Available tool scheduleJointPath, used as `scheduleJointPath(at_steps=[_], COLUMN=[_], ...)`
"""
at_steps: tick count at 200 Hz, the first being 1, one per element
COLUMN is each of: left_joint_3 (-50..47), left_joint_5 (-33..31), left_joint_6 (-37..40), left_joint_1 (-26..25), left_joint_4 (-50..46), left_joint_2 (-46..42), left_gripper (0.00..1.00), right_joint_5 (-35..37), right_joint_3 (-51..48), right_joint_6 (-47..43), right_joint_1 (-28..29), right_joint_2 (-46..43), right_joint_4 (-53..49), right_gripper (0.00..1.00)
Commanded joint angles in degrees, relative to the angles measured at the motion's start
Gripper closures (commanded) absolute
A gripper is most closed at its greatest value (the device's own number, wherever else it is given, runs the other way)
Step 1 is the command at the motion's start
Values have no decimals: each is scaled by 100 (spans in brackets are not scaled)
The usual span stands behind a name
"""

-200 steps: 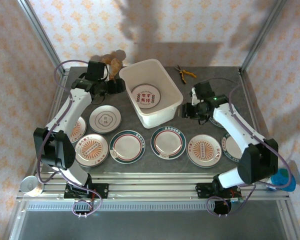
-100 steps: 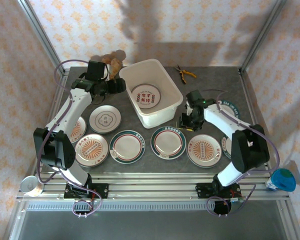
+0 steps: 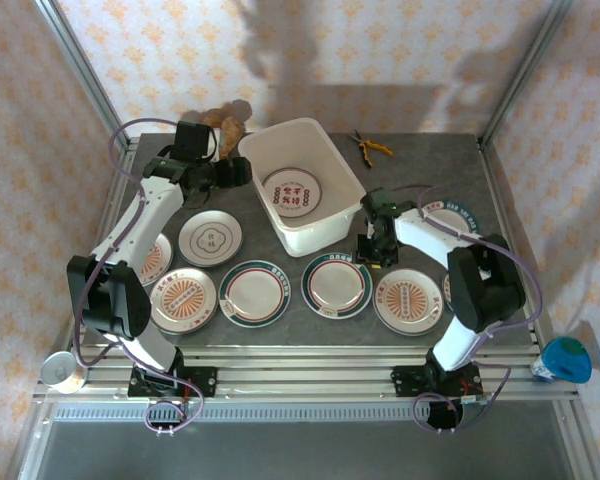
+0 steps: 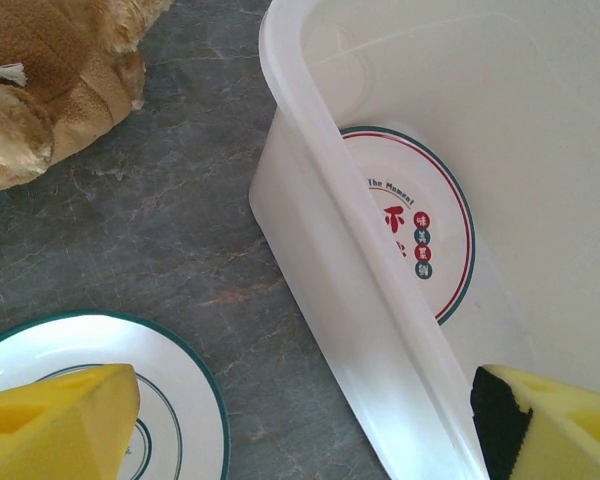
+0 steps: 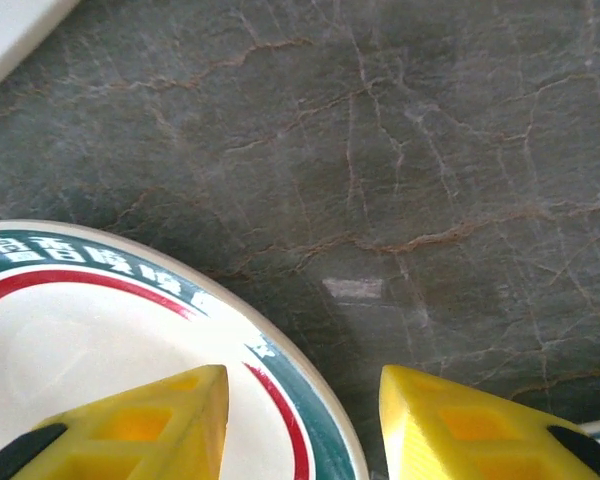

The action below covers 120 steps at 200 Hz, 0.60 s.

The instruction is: Place the plates into the plastic bin on the countertop

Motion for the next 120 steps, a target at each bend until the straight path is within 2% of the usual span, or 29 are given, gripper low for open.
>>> scheduleJointPath(at_steps=[1,82,120], left_joint_3=[172,233,254], left_joint_5=[33,24,-41], left_joint_6=[170,56,22], left_joint_1=[-43,-55,-110], left_joint_4=[-132,-136,-162], left_joint_2=[117,149,156], left_gripper=[11,11,11], right_joint_5=[151,30,31], right_joint_3=[-117,-370,-399], right_joint_6=[57,-87,-158], right_joint_1=[46,134,152], right_joint_2=[149,235,337], right_joint_4=[80,313,325], right_gripper=[56,57,64])
